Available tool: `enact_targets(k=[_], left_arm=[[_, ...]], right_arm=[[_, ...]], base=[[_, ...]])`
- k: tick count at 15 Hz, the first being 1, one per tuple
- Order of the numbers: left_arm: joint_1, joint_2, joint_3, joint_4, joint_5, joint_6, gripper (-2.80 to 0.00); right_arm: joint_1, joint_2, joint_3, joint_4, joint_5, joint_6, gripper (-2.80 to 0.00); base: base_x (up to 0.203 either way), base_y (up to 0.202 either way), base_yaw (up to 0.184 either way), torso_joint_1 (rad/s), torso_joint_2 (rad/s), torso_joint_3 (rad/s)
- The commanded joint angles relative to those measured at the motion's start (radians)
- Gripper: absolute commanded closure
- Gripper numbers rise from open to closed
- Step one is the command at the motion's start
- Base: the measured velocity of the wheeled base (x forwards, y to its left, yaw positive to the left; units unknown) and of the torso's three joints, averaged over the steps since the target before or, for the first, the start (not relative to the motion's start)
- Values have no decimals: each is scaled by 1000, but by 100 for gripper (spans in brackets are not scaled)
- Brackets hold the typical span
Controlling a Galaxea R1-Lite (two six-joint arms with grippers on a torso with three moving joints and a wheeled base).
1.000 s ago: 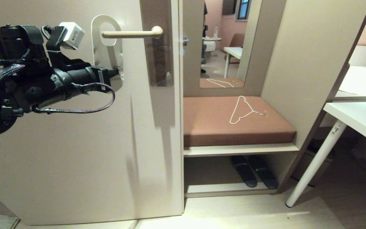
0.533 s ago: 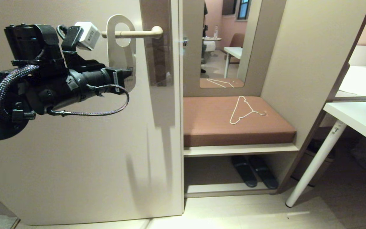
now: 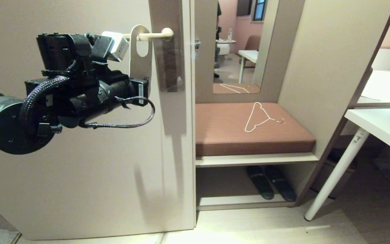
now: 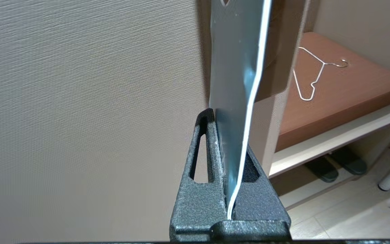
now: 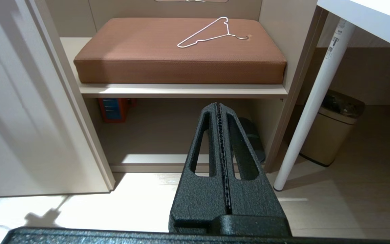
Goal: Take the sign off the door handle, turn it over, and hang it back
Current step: Hang the sign back with the other side facing out
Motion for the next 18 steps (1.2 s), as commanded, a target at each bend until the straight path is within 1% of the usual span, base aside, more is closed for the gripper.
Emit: enact_targets(k=[1,5,18], left_arm=[[-24,29,-24,-2,7,0,0],[-66,63,-68,-2,55,0,0],[-80,54,-68,-32,56,10,0]], right_arm=[[0,1,0,0,0,0,0],[0,1,0,0,0,0,0],[0,1,0,0,0,0,0]], base=[[0,0,0,0,0,0],[0,0,0,0,0,0],[0,0,0,0,0,0]])
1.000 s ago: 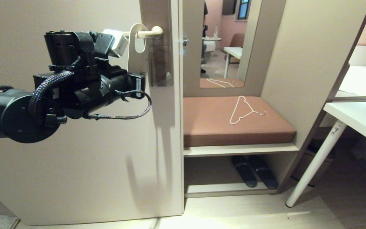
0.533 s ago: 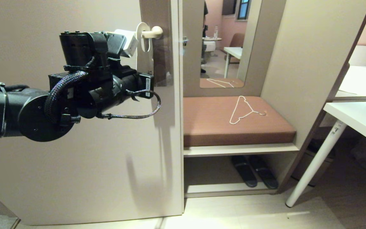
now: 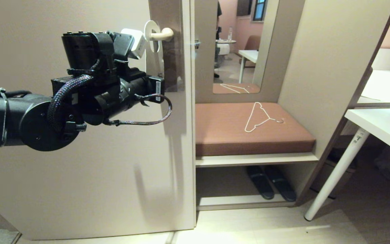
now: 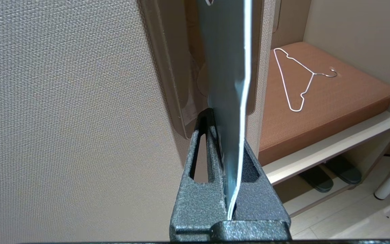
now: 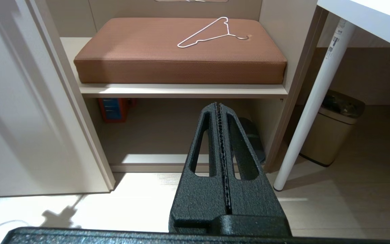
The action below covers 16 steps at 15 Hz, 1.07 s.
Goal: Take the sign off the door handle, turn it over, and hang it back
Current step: Hang the sign back with the other side facing out
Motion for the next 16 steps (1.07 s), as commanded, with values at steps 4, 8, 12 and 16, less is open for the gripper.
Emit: enact_targets(k=[4,8,12,16], left_arm=[[-2,-21,7,1,18,0,0],[-3,-24,9,3,18,1,0],[-3,-22,25,2,18,0,0],[-11,-18,25,0,14,-4,-280]], right_arm=[[0,0,0,-1,0,0,0],[0,1,0,-1,0,0,0],[0,1,0,-1,0,0,0],[0,-1,0,-1,0,0,0]], base=[[0,0,0,0,0,0],[0,0,0,0,0,0],[0,0,0,0,0,0],[0,0,0,0,0,0]])
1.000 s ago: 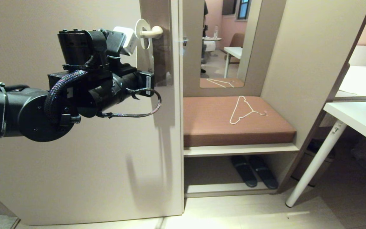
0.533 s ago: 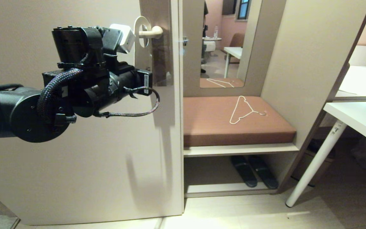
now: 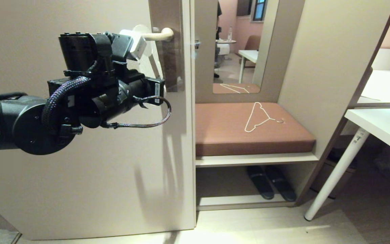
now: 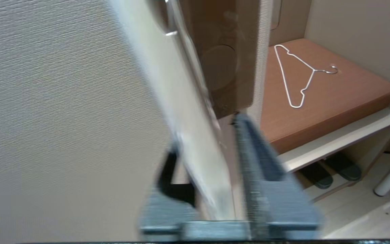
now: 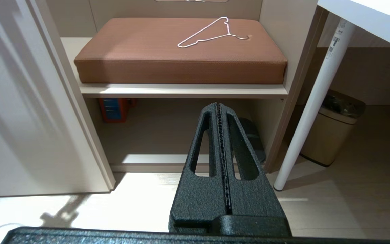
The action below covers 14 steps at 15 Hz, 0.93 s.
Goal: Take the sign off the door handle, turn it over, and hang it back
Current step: Hang the sign back with the other side facing out
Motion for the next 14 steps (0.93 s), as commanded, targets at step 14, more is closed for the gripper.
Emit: enact_targets(k=[14], left_arm=[[-10,-133,136,-1,-2,-10,-280]], right_arm=[[0,1,0,-1,0,0,0]], base=[[0,0,0,0,0,0]])
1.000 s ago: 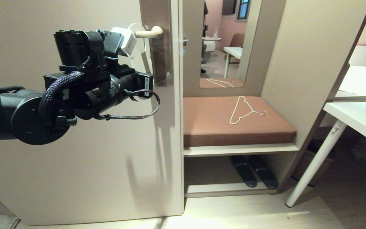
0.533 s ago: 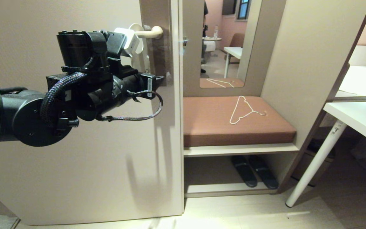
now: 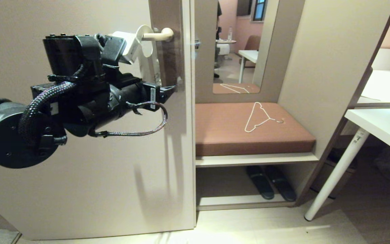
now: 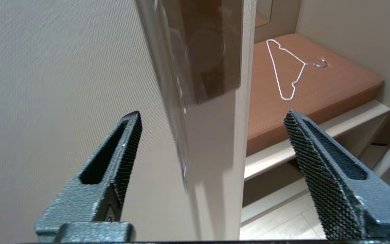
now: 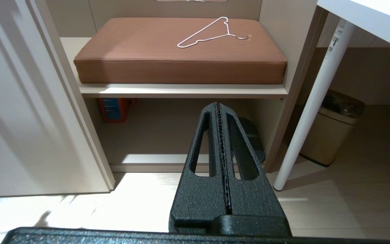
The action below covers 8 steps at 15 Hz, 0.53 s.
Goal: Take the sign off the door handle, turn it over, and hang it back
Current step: Hang the sign back with the other side facing out
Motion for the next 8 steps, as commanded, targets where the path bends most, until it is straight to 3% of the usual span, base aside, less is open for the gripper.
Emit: enact_targets(k=[1,4,8], left_arm=[[5,-85,77,-2,1,0,-280],[29,-161,149,1,-2,-1,-280],[104,-197,162,8,-5,1,-280]], right_arm=[[0,1,0,0,0,0,0],[0,1,0,0,0,0,0],[0,0,0,0,0,0,0]], base=[[0,0,0,0,0,0],[0,0,0,0,0,0],[0,0,0,0,0,0]])
